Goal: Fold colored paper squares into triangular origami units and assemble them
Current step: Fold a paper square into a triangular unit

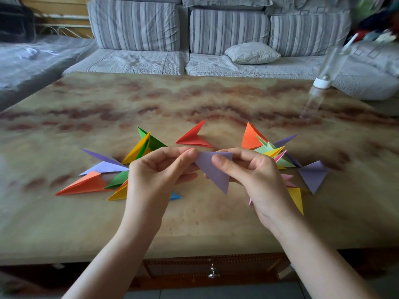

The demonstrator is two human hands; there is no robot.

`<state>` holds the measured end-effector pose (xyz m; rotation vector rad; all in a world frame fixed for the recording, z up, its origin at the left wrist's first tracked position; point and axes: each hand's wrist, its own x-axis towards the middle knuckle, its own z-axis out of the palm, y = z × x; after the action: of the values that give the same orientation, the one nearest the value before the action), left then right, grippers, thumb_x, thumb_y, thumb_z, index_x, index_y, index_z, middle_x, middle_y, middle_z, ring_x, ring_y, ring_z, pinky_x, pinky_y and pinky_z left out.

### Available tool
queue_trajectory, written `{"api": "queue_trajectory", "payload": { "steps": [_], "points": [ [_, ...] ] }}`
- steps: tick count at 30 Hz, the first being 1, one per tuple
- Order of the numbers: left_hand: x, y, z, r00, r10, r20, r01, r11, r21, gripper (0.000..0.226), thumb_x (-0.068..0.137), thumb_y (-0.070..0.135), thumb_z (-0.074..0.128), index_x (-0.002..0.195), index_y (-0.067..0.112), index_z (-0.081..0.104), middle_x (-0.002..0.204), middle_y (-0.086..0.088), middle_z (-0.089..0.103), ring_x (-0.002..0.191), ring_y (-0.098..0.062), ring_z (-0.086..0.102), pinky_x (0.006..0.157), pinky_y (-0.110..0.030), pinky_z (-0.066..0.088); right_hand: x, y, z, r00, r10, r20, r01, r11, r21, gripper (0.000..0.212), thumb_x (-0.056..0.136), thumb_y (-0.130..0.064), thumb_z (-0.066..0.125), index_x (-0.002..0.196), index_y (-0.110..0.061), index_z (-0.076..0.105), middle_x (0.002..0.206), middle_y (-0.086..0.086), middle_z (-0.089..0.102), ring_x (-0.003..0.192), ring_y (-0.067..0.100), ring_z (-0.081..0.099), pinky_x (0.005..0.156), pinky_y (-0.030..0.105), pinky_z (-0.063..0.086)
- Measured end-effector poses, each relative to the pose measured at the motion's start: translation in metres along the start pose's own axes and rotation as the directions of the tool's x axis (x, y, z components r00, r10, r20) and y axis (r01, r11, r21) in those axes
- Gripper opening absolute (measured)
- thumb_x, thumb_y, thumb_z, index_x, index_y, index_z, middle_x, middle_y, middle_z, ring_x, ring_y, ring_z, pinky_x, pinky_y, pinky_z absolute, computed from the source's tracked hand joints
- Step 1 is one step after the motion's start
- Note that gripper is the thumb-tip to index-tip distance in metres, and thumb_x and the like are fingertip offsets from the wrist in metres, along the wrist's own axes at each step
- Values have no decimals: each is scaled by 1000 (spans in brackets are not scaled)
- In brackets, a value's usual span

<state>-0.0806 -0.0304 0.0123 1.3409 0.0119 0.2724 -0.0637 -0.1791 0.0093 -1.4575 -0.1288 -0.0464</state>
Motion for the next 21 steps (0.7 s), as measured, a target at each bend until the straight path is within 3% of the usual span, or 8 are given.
{"api": "queue_trajectory", "payload": {
  "steps": [2, 5, 10, 15, 21],
  "points": [
    [0, -1, 1, 1000, 6, -5, -6, 1000, -11, 12, 73, 14, 68, 81, 5, 70, 61, 2, 70, 57, -6, 66, 58, -18, 54, 0, 1, 1, 1000, 18, -20, -17, 999, 29, 16, 72, -21, 71, 83, -9, 73, 84, 18, 73, 77, 27, 65, 76, 35, 51],
    [0, -3, 1, 1000, 18, -1, -18, 1000, 13, 10, 76, 13, 66, 81, 5, 69, 61, 3, 70, 59, -5, 66, 59, -18, 55, 1, 1, 1, 999, -4, -40, 4, 1000, 9, 5, 79, -12, 69, 79, -13, 73, 76, 8, 72, 72, 19, 63, 69, 26, 52],
    [4, -3, -2, 999, 17, 51, -23, 992, 125, 6, 82, 10, 64, 81, 4, 65, 63, 5, 70, 60, -5, 66, 60, -18, 56, 1, 1, -3, 997, -67, -25, 64, 992, -108, 8, 79, -14, 70, 76, -20, 74, 72, -2, 74, 69, 8, 63, 66, 16, 48],
    [4, -2, -5, 986, 114, 119, -147, 935, 324, 18, 65, 30, 74, 79, 19, 74, 71, -2, 73, 63, -8, 64, 65, -23, 52, -2, 0, -2, 995, -78, 67, 89, 978, -189, 9, 80, -11, 70, 77, -18, 74, 71, -5, 73, 67, 2, 63, 63, 11, 46],
    [5, -6, -3, 984, 170, 59, -180, 931, 319, 4, 73, 14, 75, 71, 17, 72, 62, 8, 71, 54, 1, 61, 56, -10, 46, -2, 1, -4, 997, -33, 76, 44, 989, -141, 7, 80, -17, 69, 85, -16, 74, 72, -2, 74, 68, 4, 64, 58, 9, 44]
  ]
}}
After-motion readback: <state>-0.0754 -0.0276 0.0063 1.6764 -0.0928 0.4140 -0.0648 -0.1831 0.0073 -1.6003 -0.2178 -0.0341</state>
